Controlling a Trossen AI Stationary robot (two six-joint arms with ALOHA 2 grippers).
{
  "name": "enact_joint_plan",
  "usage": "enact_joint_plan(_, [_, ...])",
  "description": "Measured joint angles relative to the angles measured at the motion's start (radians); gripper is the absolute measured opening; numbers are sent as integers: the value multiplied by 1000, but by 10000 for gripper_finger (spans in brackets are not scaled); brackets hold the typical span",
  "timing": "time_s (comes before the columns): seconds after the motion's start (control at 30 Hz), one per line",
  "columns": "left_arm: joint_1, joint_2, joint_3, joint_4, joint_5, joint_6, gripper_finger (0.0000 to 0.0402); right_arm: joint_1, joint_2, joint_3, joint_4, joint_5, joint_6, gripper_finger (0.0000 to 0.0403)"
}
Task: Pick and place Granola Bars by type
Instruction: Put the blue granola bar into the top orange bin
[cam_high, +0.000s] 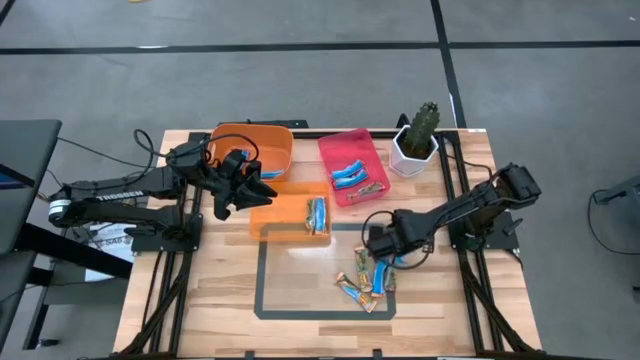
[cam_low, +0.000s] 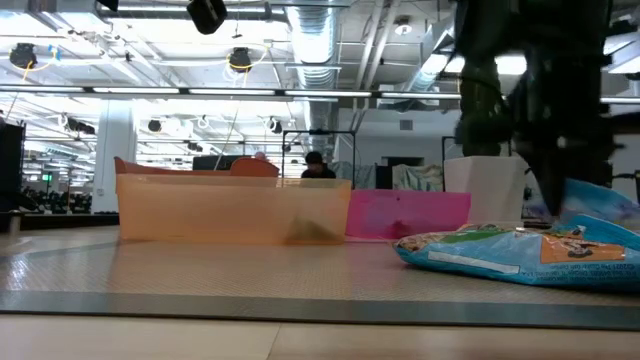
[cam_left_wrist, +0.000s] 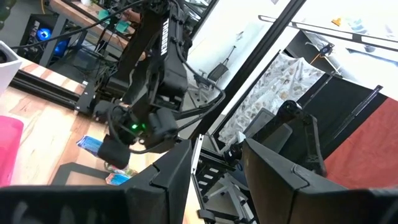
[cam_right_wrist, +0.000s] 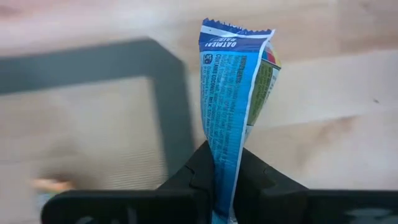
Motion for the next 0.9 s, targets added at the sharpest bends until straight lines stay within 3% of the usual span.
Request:
enact_joint_plan(0.3, [0, 0, 0, -4, -8, 0, 138, -1, -110, 124, -31, 257, -4, 26])
enact_joint_plan(0.43, [0, 0, 0, -26, -26, 0, 138, -6, -162, 178, -15, 397, -78, 26])
enact_joint_plan(0.63, [0, 0, 0, -50, -44, 0, 138, -41, -205, 267, 108, 562, -351, 23])
enact_joint_plan(0.9, [0, 0, 0, -45, -84, -14, 138, -112, -203, 347, 461, 571, -855, 29])
